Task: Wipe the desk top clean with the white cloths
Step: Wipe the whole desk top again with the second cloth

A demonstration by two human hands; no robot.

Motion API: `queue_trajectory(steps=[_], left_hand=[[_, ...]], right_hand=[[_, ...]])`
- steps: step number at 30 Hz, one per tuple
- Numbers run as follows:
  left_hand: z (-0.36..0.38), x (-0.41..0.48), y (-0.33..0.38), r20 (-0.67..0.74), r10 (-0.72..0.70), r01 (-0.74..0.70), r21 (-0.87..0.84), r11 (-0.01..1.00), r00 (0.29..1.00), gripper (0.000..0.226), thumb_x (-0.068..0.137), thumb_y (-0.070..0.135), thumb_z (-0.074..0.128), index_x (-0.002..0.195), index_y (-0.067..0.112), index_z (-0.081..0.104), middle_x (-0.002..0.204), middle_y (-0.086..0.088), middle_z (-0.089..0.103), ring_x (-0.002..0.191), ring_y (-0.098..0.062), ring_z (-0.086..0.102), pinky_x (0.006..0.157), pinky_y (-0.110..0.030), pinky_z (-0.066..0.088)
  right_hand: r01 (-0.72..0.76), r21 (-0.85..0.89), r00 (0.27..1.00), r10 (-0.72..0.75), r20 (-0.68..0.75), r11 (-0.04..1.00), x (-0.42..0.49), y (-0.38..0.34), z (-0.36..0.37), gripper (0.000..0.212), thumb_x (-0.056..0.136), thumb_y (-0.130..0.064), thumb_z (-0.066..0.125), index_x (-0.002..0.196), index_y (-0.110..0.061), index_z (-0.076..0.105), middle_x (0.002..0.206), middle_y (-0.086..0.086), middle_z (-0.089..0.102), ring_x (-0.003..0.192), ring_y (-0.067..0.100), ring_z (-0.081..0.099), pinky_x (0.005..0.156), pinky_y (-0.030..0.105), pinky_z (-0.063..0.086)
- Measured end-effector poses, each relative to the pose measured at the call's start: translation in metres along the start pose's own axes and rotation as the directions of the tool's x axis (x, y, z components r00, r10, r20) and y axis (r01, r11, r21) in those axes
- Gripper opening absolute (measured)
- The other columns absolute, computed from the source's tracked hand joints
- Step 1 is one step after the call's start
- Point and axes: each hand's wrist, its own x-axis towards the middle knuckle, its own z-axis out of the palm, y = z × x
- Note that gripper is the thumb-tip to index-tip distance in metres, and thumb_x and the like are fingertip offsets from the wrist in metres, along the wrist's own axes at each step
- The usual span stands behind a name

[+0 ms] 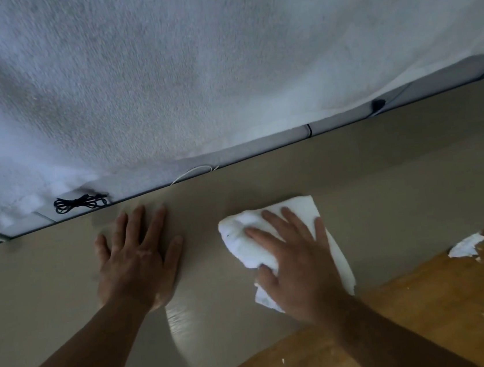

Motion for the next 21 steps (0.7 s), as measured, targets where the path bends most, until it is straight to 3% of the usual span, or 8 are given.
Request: queue_trajectory(steps=[4,8,14,17,21], left_hand=[[0.001,0.0,0.0,-0.008,0.006,-0.006,-0.009,1.0,1.0,0.082,0.086,0.075,-0.007,0.162,0.043,0.0,0.173,0.002,0.002,0.16,-0.024,-0.004,0.127,-0.055,0.005],[0.0,0.001,0.0,-0.016,0.007,-0.007,-0.013,1.0,1.0,0.077,0.091,0.073,-0.006,0.162,0.043,0.001,0.173,0.001,0.003,0.16,-0.024,-0.003,0.127,-0.056,0.006],[0.001,0.003,-0.001,-0.01,0.021,-0.021,-0.026,0.999,1.0,0.069,0.097,0.068,0.01,0.161,0.043,0.001,0.173,0.0,0.003,0.16,-0.026,-0.002,0.126,-0.06,0.006],[0.001,0.003,-0.001,-0.004,0.022,-0.022,-0.041,0.999,1.0,0.067,0.098,0.066,0.013,0.16,0.044,-0.001,0.173,0.0,0.001,0.16,-0.027,-0.002,0.126,-0.061,0.005],[0.0,0.003,-0.002,0.025,0.032,-0.031,-0.034,0.999,0.999,0.065,0.1,0.064,0.013,0.16,0.044,-0.004,0.173,0.0,-0.005,0.16,-0.027,-0.007,0.125,-0.063,0.002]], right_hand=[[-0.232,0.024,0.972,0.233,-0.023,0.972,0.009,0.065,-0.02,0.067,0.084,-0.057,0.034,0.149,-0.048,0.044,0.163,-0.01,0.038,0.154,0.022,0.029,0.12,0.067,0.02],[-0.434,0.102,0.884,0.445,-0.144,0.895,0.011,0.111,-0.038,0.069,0.086,-0.062,0.028,0.147,-0.039,0.046,0.159,-0.003,0.042,0.149,0.026,0.033,0.117,0.069,0.022],[-0.685,0.165,0.688,0.705,-0.172,0.71,0.01,0.073,-0.02,0.057,0.098,-0.053,0.048,0.152,-0.039,0.039,0.164,0.001,0.033,0.155,0.031,0.02,0.117,0.073,0.014],[-0.616,0.141,0.743,0.631,-0.223,0.775,-0.011,0.013,0.001,0.053,0.097,-0.05,0.048,0.148,-0.039,0.049,0.162,0.003,0.04,0.153,0.035,0.027,0.115,0.074,0.019],[-0.44,0.142,0.854,0.462,-0.238,0.887,-0.045,-0.078,0.022,0.06,0.081,-0.051,0.047,0.137,-0.039,0.062,0.155,0.002,0.052,0.146,0.036,0.043,0.113,0.073,0.024]])
